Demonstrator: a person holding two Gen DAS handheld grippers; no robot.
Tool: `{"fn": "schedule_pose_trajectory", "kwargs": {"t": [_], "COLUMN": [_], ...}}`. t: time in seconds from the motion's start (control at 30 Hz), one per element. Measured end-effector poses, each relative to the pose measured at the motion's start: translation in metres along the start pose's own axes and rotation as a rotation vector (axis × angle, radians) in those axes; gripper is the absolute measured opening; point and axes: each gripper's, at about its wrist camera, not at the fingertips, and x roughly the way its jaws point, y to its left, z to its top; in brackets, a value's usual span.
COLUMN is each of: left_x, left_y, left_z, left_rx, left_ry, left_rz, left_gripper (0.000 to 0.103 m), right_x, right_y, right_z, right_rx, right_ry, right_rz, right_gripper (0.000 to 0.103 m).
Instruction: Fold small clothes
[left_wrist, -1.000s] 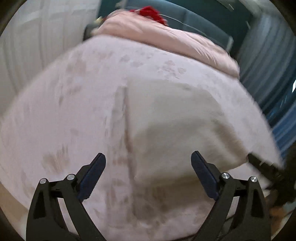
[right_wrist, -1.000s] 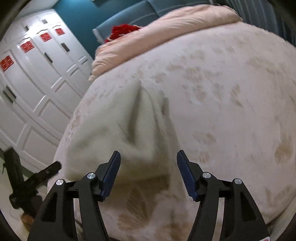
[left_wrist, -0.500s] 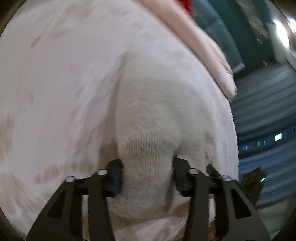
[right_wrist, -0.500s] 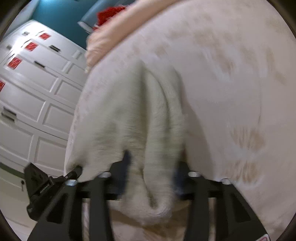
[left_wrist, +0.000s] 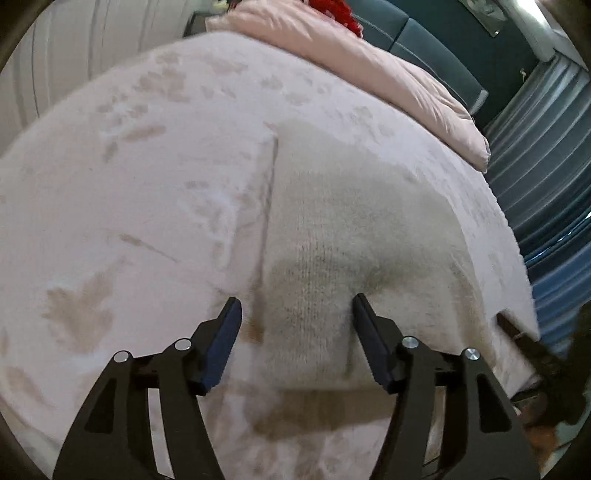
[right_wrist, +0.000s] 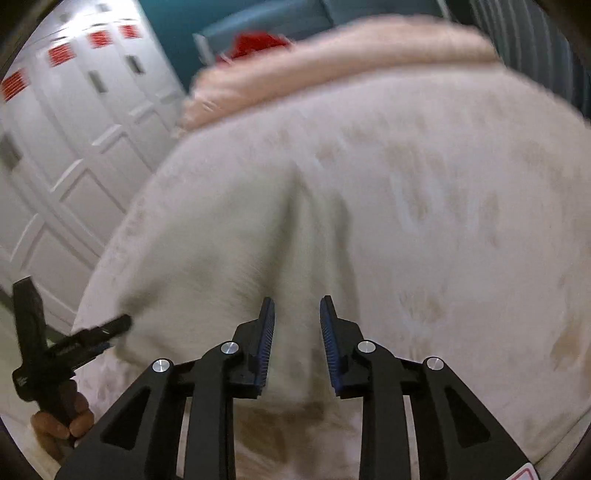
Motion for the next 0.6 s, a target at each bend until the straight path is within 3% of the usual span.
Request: {"fn": "schedule_pose_trajectory", "kwargs": {"t": [0.07, 0.13, 0.23, 0.4, 0.43, 0.47, 0.5, 0.53, 0.57, 0.6], "left_x": [-0.004, 0.003, 0.013, 0.012, 0.01, 0.013, 0.014, 0.014, 0.015, 0.016], "left_y": [-0.008, -0.017, -0.02, -0.02, -0.02, -0.02, -0.018, -0.015, -0.012, -0.009], "left_z": [0.0, -0.004, -0.013, -0.013, -0.014, -0.013, -0.013, -0.013, -0.014, -0.015], "left_rx": [0.032, 0.072, 0.095, 0.127, 0.13, 0.126, 0.116, 0.089, 0.065, 0.043], "left_ry": [-0.005, 0.018, 0.049, 0.06, 0.063, 0.067, 0.072, 0.079, 0.087, 0.097], "left_rz": [0.053, 0.117, 0.163, 0.203, 0.206, 0.206, 0.205, 0.197, 0.181, 0.155], "left_gripper": [0.06, 0.06, 0.065, 0.067, 0.067, 0.068, 0.074, 0.079, 0.09, 0.092], "right_x": [-0.007, 0.009, 0.077, 0.026, 0.015, 0.013, 0.017, 0.019, 0.026, 0.038], "right_y": [0.022, 0.036, 0.026, 0.038, 0.043, 0.044, 0.038, 0.029, 0.017, 0.0], "right_z": [0.009, 0.009, -0.022, -0.004, -0.001, -0.002, -0.005, -0.009, -0.013, -0.018], "right_rx": [-0.075, -0.134, -0.178, -0.106, -0.135, -0.15, -0.142, -0.113, -0.066, 0.01], "right_ry": [-0.029, 0.007, 0.198, 0.092, 0.065, 0.06, 0.065, 0.072, 0.095, 0.148], "right_rz": [-0.003, -0.019, -0.098, -0.045, -0.063, -0.075, -0.098, -0.114, -0.114, -0.074], "right_gripper": [0.025, 0.024, 0.022, 0.019, 0.022, 0.037, 0.061, 0.067, 0.069, 0.069]}}
